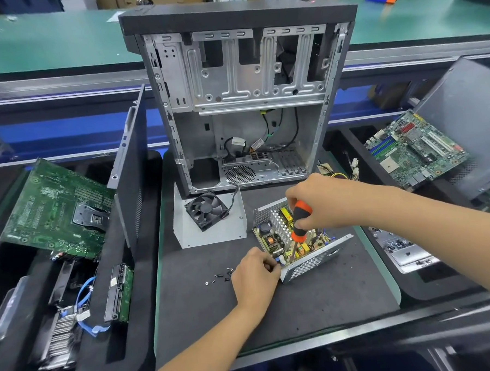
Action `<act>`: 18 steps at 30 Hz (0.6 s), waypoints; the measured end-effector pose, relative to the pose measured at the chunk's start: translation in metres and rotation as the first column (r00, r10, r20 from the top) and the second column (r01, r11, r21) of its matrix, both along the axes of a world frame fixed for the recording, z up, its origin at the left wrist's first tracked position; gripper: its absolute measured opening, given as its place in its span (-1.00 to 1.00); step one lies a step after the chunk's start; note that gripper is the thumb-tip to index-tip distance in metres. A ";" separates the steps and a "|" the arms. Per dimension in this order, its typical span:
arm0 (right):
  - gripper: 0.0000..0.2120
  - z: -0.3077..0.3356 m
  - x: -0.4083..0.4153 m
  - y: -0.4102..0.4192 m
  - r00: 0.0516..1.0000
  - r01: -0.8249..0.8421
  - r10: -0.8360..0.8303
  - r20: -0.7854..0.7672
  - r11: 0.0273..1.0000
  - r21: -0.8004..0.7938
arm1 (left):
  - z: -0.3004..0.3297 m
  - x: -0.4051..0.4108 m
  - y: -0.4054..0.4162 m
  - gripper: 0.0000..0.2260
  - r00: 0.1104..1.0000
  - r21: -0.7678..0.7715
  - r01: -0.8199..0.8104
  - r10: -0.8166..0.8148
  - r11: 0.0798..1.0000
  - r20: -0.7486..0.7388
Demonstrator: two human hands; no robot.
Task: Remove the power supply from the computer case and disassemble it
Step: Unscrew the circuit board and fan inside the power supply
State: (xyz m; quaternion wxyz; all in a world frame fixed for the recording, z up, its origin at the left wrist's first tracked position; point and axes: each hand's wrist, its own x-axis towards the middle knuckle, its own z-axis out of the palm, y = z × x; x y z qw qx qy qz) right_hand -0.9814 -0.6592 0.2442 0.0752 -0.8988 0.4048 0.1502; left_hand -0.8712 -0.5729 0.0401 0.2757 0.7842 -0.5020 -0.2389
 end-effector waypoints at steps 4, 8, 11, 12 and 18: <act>-0.74 0.000 0.003 0.000 1.000 0.004 -0.004 0.002 1.000 0.000 | 0.000 -0.001 0.000 -0.91 1.000 0.017 -0.021 0.021 1.000 -0.013; -0.76 0.001 0.005 0.000 1.000 0.000 0.000 0.029 1.000 -0.009 | 0.001 -0.003 0.002 -0.92 0.999 0.019 -0.043 0.044 0.999 -0.025; -0.78 0.003 0.005 -0.001 0.998 -0.007 0.008 0.056 1.000 -0.018 | 0.002 -0.003 0.002 -0.91 0.999 0.008 -0.045 0.045 0.999 -0.019; -0.78 0.003 0.005 -0.002 0.997 -0.013 0.014 0.072 1.000 -0.027 | 0.002 -0.003 0.002 -0.90 0.999 0.001 -0.037 0.037 0.999 -0.013; -0.79 -0.001 0.005 -0.010 0.991 -0.068 0.072 0.110 0.997 -0.045 | 0.002 0.008 0.004 -0.91 0.999 -0.003 0.052 -0.052 0.999 0.011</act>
